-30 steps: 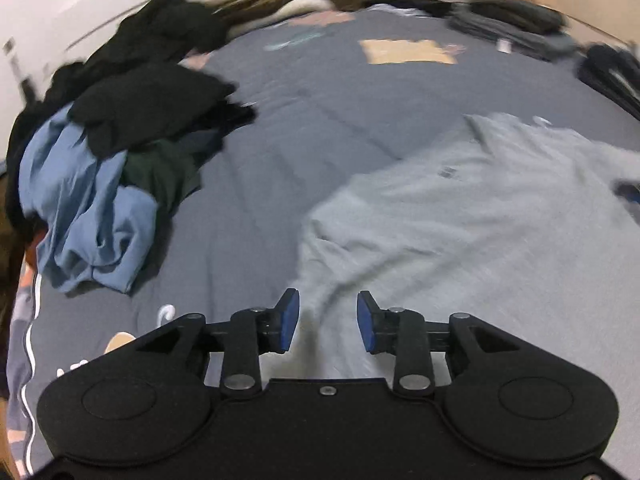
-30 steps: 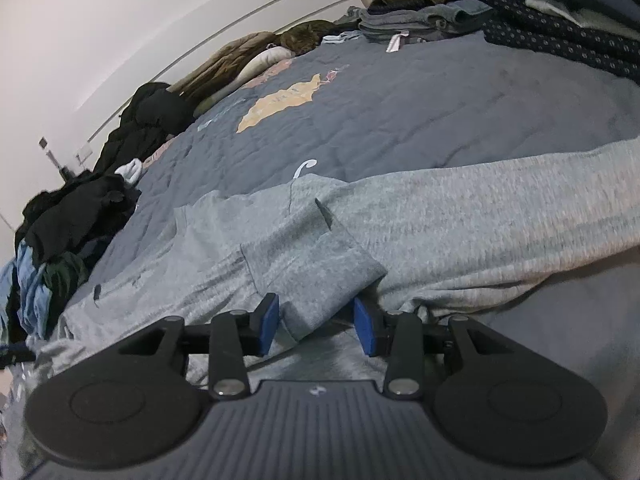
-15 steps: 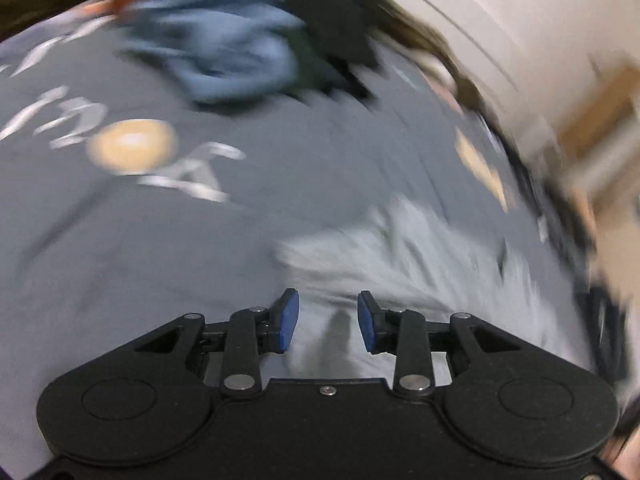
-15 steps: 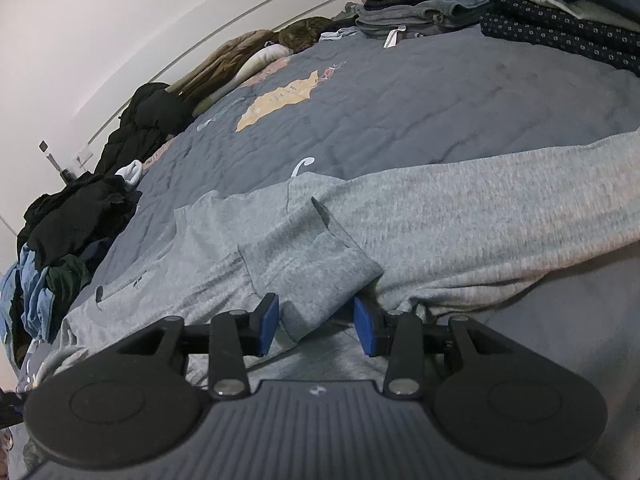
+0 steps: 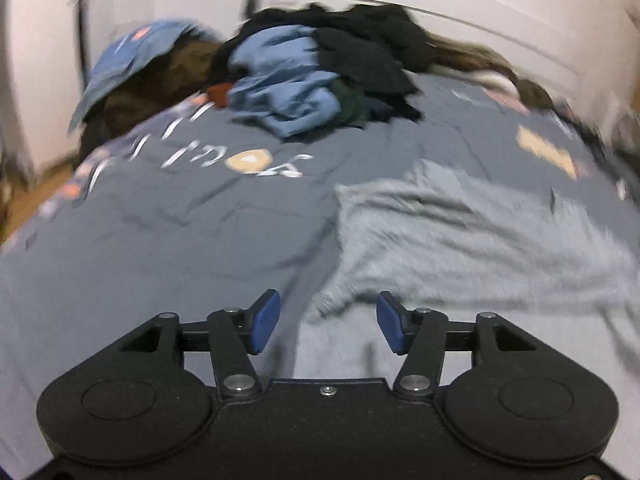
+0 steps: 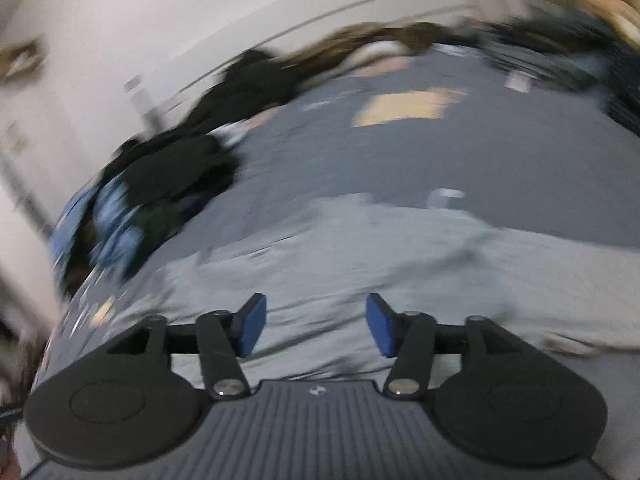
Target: Fold clothes
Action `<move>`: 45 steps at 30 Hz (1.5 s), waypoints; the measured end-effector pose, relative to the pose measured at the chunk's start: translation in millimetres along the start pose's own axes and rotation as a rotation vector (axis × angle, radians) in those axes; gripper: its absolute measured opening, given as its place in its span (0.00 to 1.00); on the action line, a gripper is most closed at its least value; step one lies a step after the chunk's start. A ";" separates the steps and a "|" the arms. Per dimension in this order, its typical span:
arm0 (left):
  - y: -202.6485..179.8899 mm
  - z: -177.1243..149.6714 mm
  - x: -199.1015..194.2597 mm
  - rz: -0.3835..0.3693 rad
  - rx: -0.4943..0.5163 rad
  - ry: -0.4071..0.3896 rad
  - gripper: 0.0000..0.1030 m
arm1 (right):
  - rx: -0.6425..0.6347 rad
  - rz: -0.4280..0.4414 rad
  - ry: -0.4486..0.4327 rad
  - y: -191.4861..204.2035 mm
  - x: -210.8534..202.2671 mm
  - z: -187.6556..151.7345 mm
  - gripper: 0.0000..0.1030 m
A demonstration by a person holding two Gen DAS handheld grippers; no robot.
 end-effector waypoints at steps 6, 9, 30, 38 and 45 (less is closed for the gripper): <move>-34.5 1.0 -0.9 -0.038 0.356 0.024 0.52 | -0.354 0.223 0.029 133.7 13.5 9.3 0.64; -33.5 -2.8 6.7 -0.019 0.432 0.029 0.52 | -0.453 0.313 0.087 195.5 34.1 14.6 0.66; -39.0 -35.5 47.9 0.128 0.728 0.067 0.51 | -0.944 0.353 0.344 350.0 152.6 -23.7 0.58; -32.5 -35.2 56.7 0.152 0.697 0.055 0.52 | -0.875 0.311 0.475 351.4 170.2 -30.3 0.06; -33.7 -37.8 60.3 0.093 0.679 0.070 0.05 | -0.740 0.322 0.461 346.3 176.1 -11.5 0.01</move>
Point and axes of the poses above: each gripper's, at about its wrist camera, not at the fingertips, and x roughly the way its jaws point, y to its left, z to its top, the point moved 5 cm from there along x, roughly the way its jaws point, and after that the axes turned 13 degrees about -z, right-handed, at the moved point
